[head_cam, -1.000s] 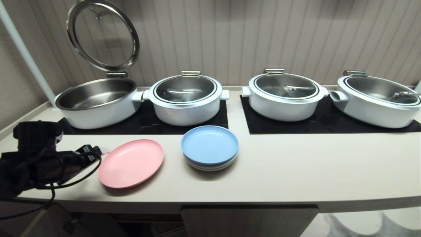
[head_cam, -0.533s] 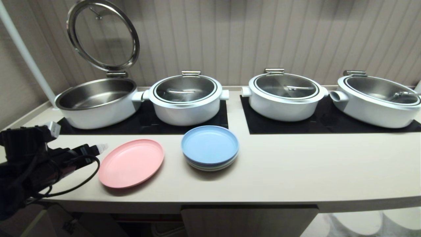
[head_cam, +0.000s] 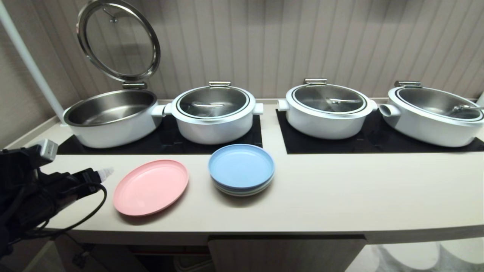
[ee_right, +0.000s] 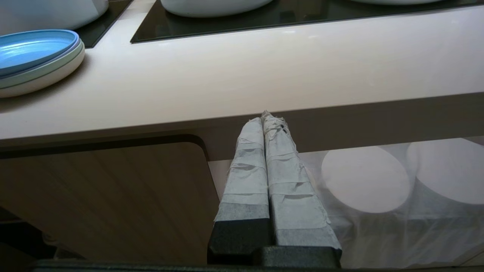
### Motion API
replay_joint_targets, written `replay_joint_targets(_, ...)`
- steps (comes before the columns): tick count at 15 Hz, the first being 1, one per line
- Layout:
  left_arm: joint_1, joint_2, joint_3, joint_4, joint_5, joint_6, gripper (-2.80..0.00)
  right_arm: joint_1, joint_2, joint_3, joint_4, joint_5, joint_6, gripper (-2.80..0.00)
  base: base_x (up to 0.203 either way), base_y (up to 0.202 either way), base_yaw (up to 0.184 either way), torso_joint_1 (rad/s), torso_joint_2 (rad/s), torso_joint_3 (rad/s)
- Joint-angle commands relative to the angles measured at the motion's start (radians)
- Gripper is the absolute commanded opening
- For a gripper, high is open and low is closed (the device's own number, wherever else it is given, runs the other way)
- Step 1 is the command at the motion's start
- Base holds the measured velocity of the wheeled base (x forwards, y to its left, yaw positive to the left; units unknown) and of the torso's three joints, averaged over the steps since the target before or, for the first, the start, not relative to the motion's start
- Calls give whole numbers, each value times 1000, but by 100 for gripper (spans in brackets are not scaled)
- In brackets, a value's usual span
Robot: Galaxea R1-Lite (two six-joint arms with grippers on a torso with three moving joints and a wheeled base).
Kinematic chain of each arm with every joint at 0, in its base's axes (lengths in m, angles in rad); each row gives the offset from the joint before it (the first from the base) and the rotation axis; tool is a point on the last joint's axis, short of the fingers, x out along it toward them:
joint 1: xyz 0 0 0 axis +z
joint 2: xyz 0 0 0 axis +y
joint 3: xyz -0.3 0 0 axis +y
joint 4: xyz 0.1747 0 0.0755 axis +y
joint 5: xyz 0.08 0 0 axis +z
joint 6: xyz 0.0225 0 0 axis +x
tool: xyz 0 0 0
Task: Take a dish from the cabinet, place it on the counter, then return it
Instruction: Place it on the table, then pick up the plate from the table
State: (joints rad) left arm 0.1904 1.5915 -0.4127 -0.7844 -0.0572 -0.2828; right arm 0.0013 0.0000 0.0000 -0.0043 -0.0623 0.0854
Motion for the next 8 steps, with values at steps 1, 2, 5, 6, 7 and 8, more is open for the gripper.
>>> replay_joint_targets(1,1,-52,9,-5,0,8,-280,0,0,0,0,-1,1,-280,0,0,0,0,0,0)
replay_joint_targets(2,0,-79,18,-4,1,19,-280,0,0,0,0,-1,1,-280,0,0,0,0,0,0)
replay_joint_targets(5,-1,-184,68,3,2,115,-280,0,0,0,-1,-1,1,-280,0,0,0,0,0,0)
replay_joint_targets(6,-2,-221,94,4,1,161,-280,0,0,0,0,-1,1,-280,0,0,0,0,0,0)
replay_joint_targets(7,-3,-259,116,5,-1,204,-280,0,0,0,0,-1,1,-280,0,0,0,0,0,0)
replay_joint_targets(8,-3,-294,135,7,-2,235,-280,0,0,0,0,-1,1,-280,0,0,0,0,0,0)
